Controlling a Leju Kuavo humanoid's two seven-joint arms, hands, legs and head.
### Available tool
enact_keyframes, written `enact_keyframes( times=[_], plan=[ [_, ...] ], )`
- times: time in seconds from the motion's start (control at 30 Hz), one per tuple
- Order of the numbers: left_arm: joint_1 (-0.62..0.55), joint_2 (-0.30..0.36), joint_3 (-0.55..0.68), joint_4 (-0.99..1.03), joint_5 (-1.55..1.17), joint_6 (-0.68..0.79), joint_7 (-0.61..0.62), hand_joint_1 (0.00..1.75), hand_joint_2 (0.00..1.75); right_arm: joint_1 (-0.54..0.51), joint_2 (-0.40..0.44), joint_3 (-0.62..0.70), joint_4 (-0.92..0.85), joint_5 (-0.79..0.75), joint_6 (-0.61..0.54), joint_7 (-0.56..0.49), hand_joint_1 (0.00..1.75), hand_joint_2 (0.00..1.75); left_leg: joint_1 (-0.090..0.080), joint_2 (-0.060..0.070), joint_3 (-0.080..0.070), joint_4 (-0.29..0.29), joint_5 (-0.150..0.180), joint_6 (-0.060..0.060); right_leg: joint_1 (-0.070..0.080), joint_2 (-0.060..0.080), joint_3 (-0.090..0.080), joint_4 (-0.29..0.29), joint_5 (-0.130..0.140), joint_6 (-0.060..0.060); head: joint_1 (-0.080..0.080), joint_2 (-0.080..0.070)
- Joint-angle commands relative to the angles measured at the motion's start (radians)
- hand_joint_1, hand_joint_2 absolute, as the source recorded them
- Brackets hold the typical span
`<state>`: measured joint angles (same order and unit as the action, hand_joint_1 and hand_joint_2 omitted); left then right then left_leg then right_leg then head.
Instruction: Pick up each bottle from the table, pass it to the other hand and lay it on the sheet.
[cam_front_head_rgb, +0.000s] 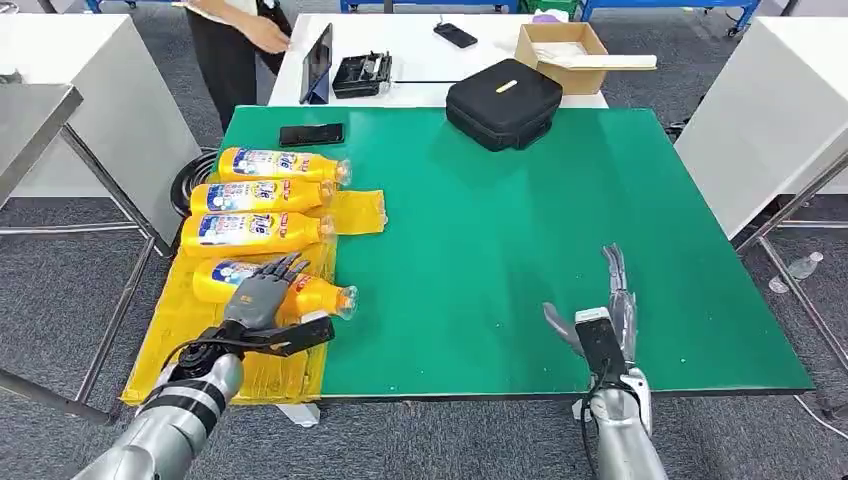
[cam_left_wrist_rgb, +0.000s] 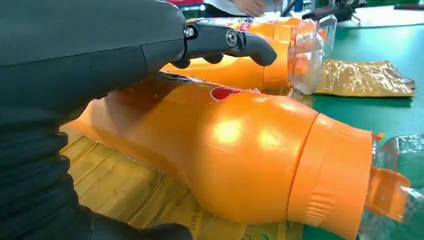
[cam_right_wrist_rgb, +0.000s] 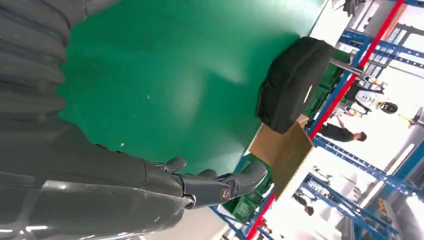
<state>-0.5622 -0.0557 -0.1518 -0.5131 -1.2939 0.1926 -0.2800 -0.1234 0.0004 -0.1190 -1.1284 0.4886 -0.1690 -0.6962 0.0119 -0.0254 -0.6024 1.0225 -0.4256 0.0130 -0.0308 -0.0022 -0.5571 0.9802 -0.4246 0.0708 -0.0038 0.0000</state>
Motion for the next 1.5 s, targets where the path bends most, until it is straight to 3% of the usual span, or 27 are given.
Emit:
enact_keyframes(
  times=[0.03,0.1,0.13,0.23,0.4,0.63,0.9,1.17,1.5],
  plan=[
    [0.027,0.057,-0.034,0.162,0.017,-0.102,-0.010,0.00,1.75,-0.063,-0.055,0.089,0.120,-0.041,-0.030,-0.002,0.00,1.75,0.000,0.005,0.003,-0.001,0.000,0.000,0.000,0.004,0.001,-0.001,0.001,-0.002,0.000,0.000],
    [0.029,0.059,-0.038,0.158,0.019,-0.092,-0.011,0.00,1.75,-0.066,-0.057,0.097,0.128,-0.044,-0.034,-0.002,0.00,1.75,0.000,0.011,0.000,-0.004,0.002,0.000,0.001,0.009,-0.003,-0.003,0.005,-0.005,0.000,0.000],
    [0.035,0.057,-0.038,0.136,0.019,-0.029,-0.008,0.00,1.75,-0.066,-0.056,0.101,0.136,-0.042,-0.040,-0.002,0.00,1.75,0.000,0.006,0.004,-0.002,0.000,0.000,0.000,0.005,0.002,-0.001,0.002,-0.002,0.000,0.000],
    [0.017,0.027,-0.068,0.093,-0.006,0.048,0.014,0.00,1.75,-0.038,-0.049,0.090,0.119,-0.034,-0.056,-0.002,0.00,1.75,0.000,0.008,0.001,-0.003,0.002,-0.001,0.001,0.006,-0.001,-0.003,0.004,-0.005,0.000,0.000],
    [0.034,0.041,-0.175,-0.055,-0.042,0.012,0.023,0.00,1.75,0.011,-0.052,0.047,0.071,-0.020,-0.057,-0.002,0.00,1.75,0.000,0.002,0.003,-0.001,0.001,-0.002,0.001,0.000,-0.002,-0.001,0.002,-0.005,0.000,0.000],
    [0.132,0.108,-0.407,-0.514,-0.125,-0.046,0.160,0.00,1.75,0.108,-0.017,-0.064,-0.032,0.027,-0.042,-0.002,0.00,1.75,0.001,0.001,-0.004,0.000,0.001,-0.001,0.002,-0.001,-0.006,0.000,0.001,-0.006,0.000,0.000],
    [0.121,0.118,-0.440,-0.542,-0.138,-0.063,0.170,0.00,1.75,0.112,-0.013,-0.077,-0.040,0.032,-0.042,-0.002,0.00,1.75,0.001,0.003,-0.015,0.001,0.000,-0.001,0.001,0.001,-0.017,0.000,0.002,-0.006,0.000,0.000],
    [0.120,0.118,-0.445,-0.541,-0.126,-0.051,0.174,0.00,1.75,0.109,-0.009,-0.083,-0.040,0.041,-0.039,-0.002,0.00,1.75,0.001,0.006,-0.017,0.000,0.000,0.000,0.002,0.002,-0.019,0.000,0.002,-0.006,0.000,0.000],
    [0.156,0.131,-0.594,-0.819,-0.197,-0.013,0.225,0.00,1.75,0.163,0.042,-0.178,-0.130,0.109,-0.005,-0.002,0.00,1.75,0.000,0.004,-0.020,0.001,0.001,0.000,0.000,0.000,-0.023,0.001,0.002,-0.004,0.000,0.000]
  ],
)
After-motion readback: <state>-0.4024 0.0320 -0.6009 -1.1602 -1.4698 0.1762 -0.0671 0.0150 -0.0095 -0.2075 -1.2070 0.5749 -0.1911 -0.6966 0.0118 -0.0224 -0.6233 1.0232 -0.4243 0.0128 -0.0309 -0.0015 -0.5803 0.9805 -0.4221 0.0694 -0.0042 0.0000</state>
